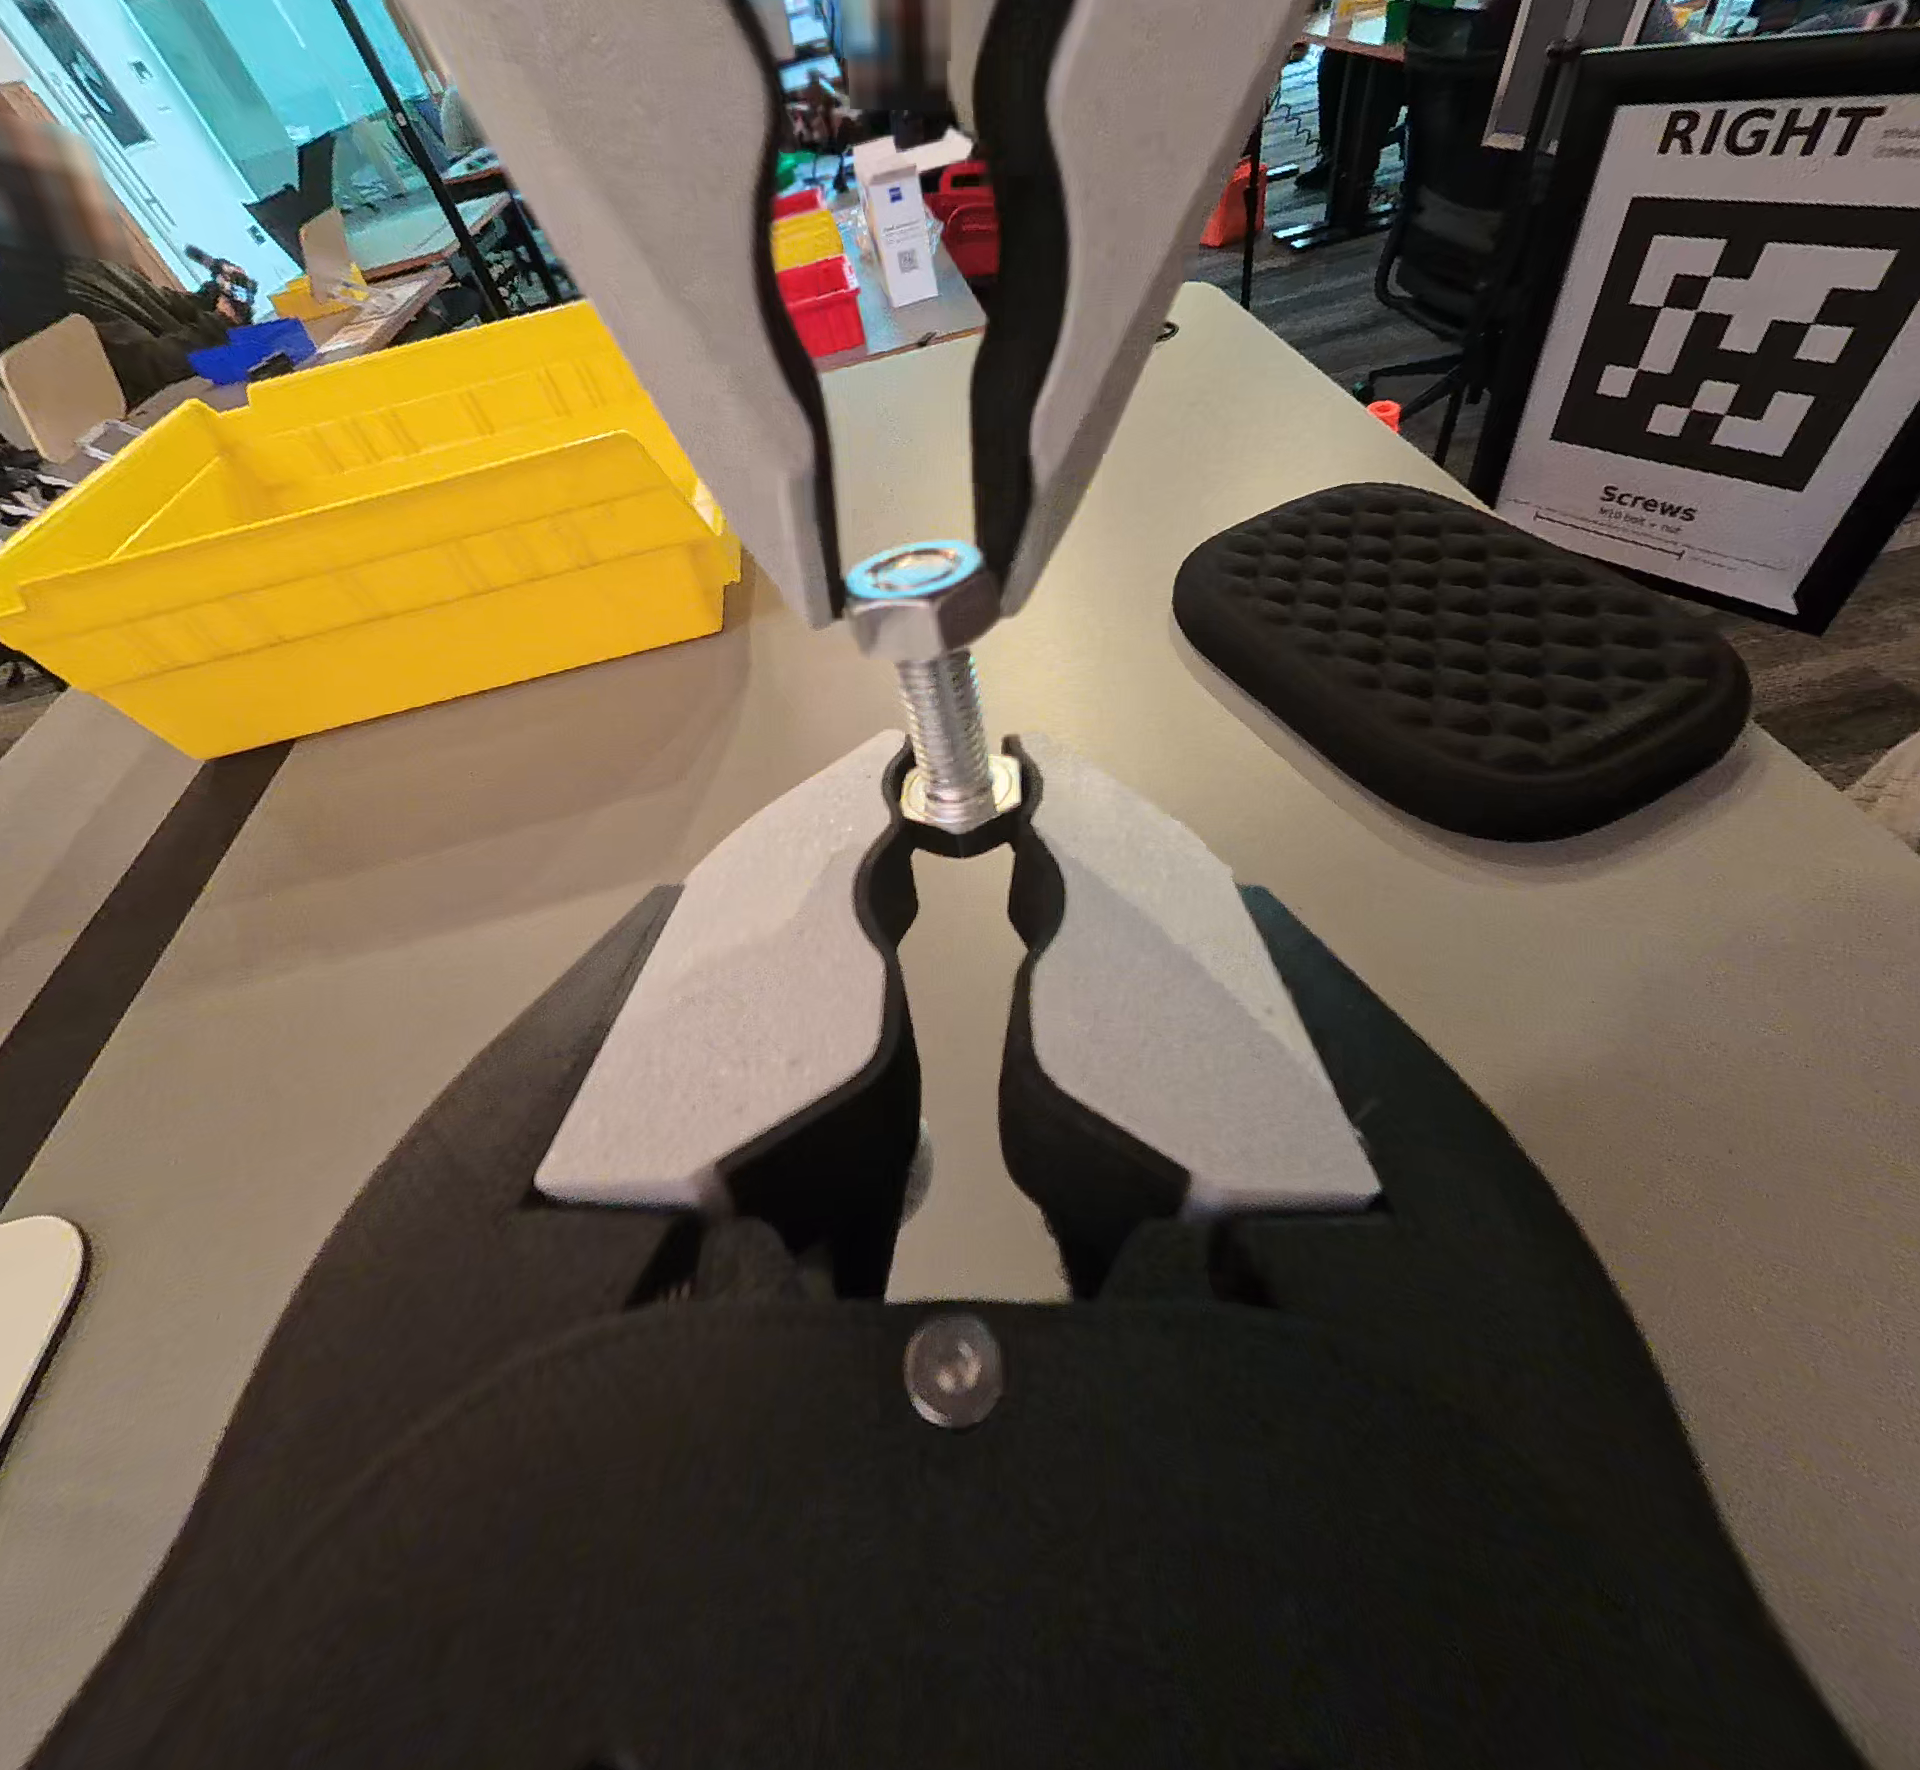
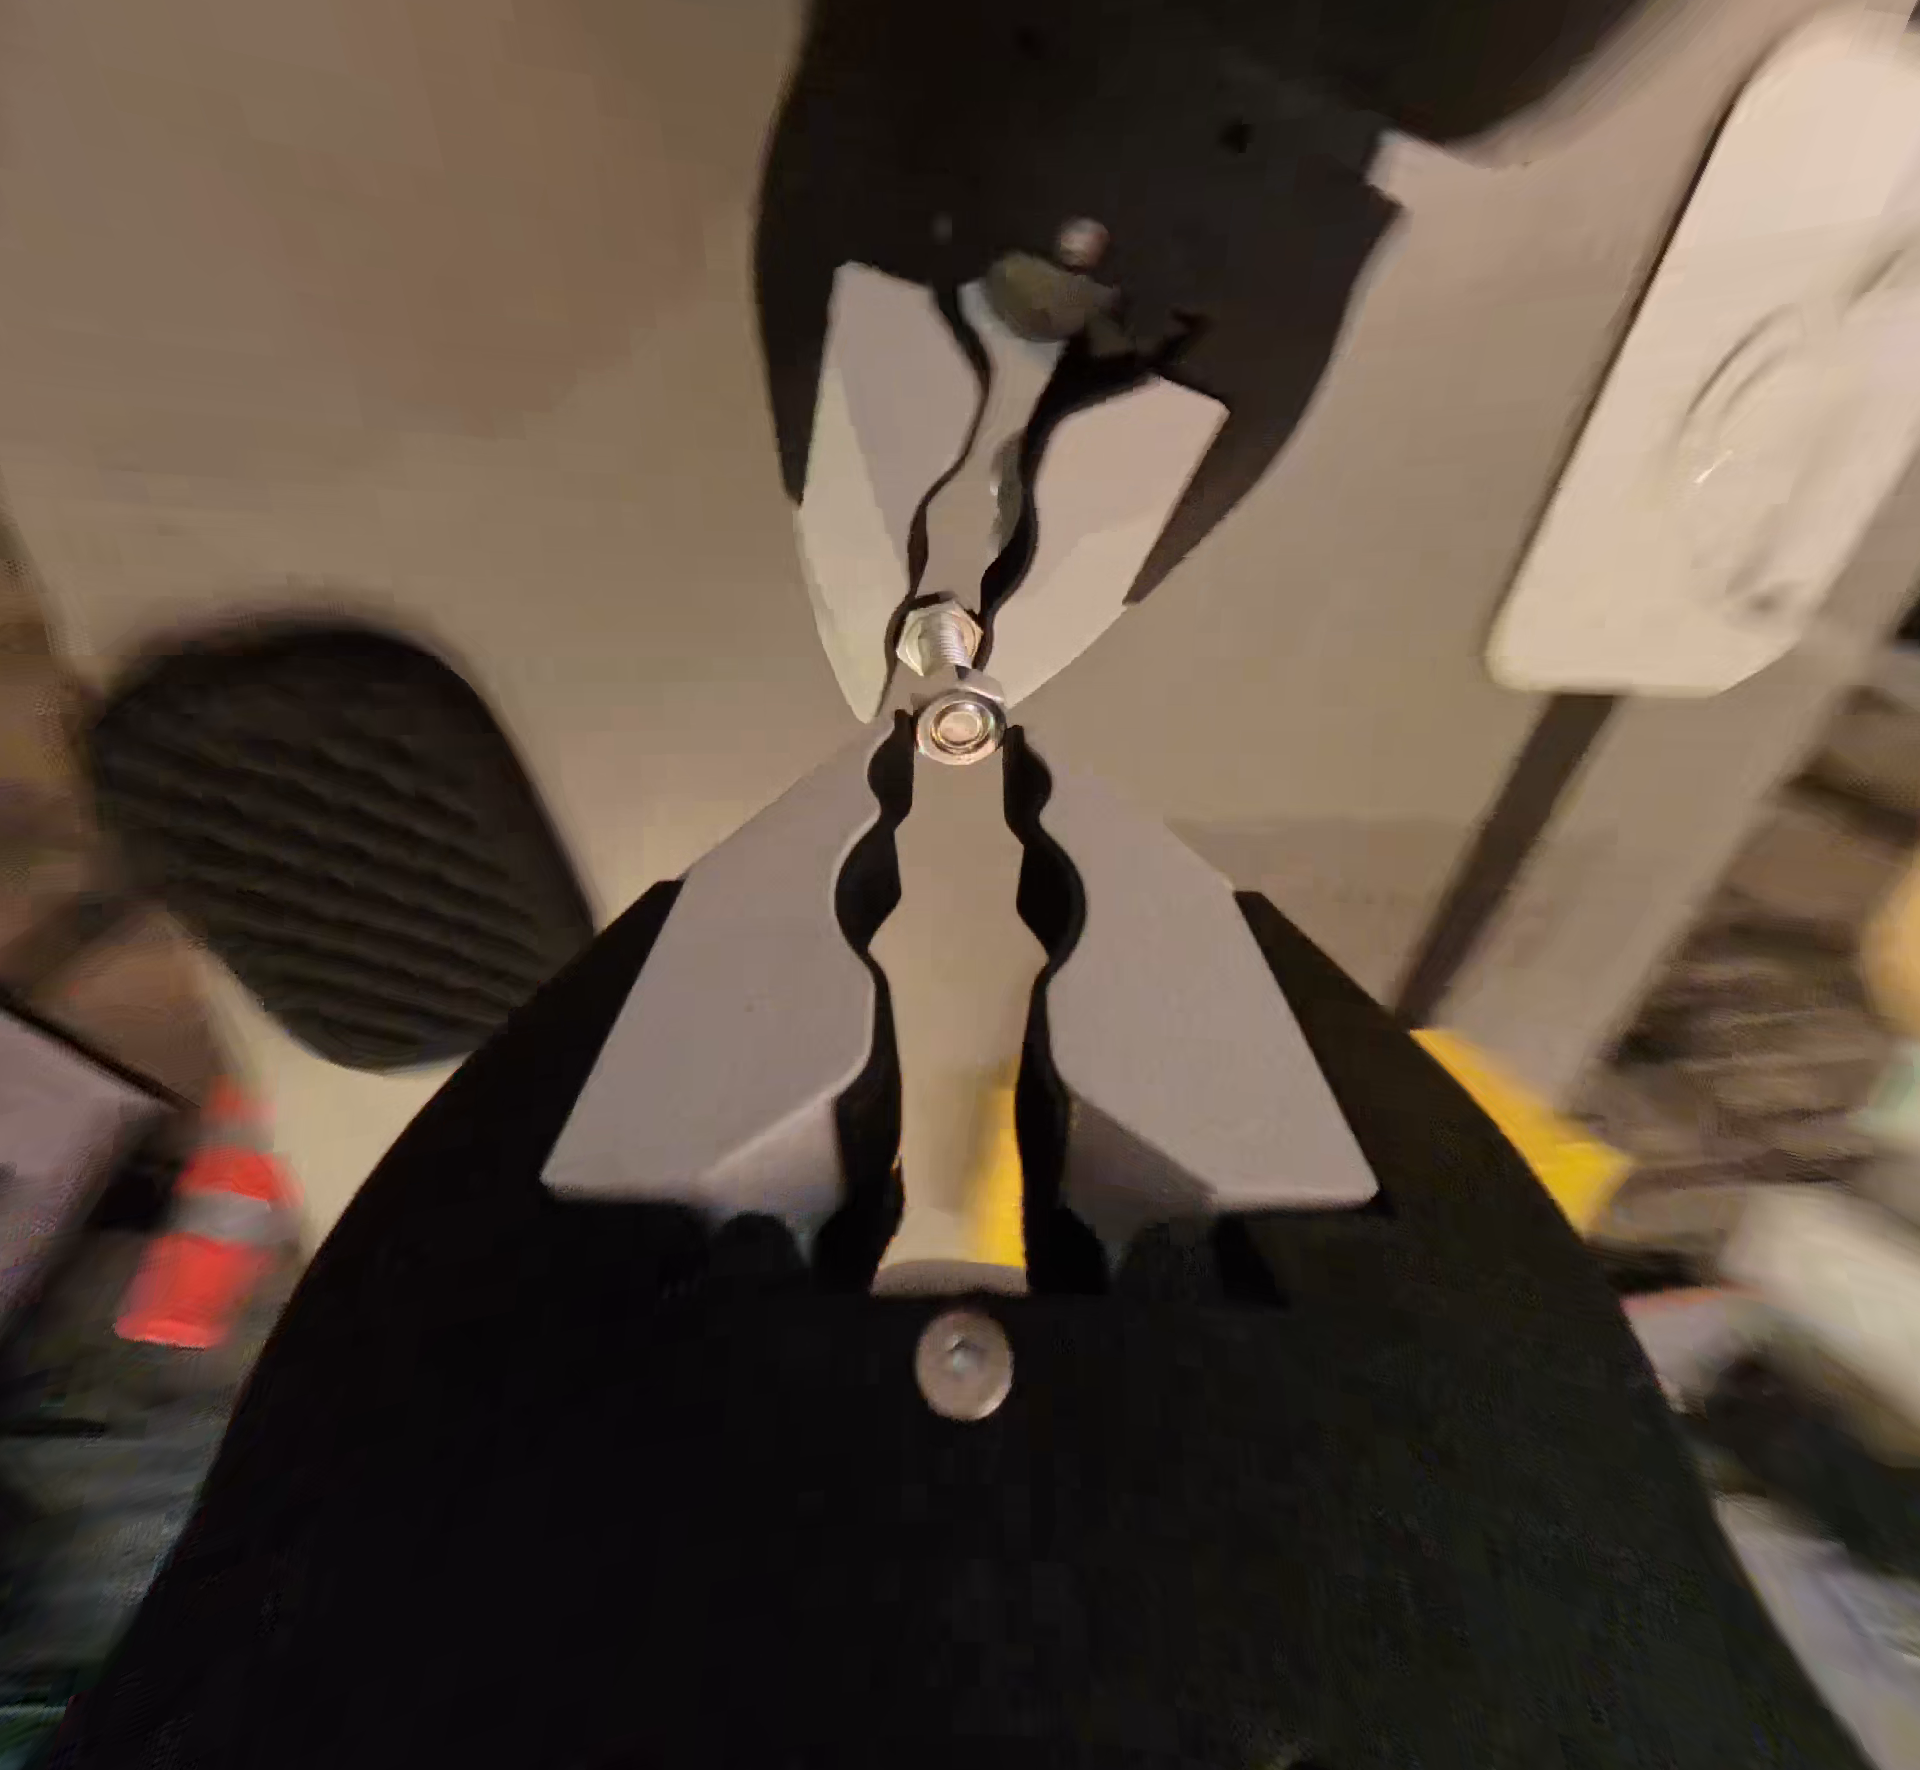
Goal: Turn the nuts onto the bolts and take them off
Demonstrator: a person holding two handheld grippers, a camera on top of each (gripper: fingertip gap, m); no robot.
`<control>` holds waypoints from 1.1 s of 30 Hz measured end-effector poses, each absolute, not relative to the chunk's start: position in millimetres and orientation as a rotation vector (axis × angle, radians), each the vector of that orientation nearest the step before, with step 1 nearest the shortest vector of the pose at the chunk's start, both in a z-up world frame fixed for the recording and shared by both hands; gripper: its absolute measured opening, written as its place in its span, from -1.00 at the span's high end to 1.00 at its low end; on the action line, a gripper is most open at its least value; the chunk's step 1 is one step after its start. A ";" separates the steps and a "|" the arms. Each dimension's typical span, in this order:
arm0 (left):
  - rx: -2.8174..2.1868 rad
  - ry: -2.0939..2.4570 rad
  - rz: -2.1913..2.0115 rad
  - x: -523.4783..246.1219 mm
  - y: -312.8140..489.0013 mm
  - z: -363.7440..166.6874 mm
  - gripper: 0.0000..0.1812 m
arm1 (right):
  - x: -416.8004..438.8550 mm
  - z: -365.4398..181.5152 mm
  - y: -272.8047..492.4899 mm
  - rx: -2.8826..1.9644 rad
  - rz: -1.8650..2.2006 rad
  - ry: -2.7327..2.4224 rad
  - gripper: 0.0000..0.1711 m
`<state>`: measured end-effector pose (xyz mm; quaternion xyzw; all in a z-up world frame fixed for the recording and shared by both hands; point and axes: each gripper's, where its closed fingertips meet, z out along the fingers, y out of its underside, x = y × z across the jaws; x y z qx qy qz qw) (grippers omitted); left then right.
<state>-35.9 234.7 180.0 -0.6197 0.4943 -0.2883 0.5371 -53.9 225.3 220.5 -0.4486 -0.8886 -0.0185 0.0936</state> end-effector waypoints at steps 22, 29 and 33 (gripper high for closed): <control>-1.477 1.207 -0.750 -34.6 226.4 180.3 0.85 | -65.7 230.7 215.5 0.137 -0.391 -2.704 0.60; -1.479 1.215 -0.744 -33.1 225.9 178.9 0.84 | -62.9 220.3 216.3 0.157 -0.413 -2.723 0.80; -1.481 1.214 -0.726 -33.4 227.4 178.3 0.84 | -62.3 219.5 216.8 0.012 -0.370 -2.751 0.80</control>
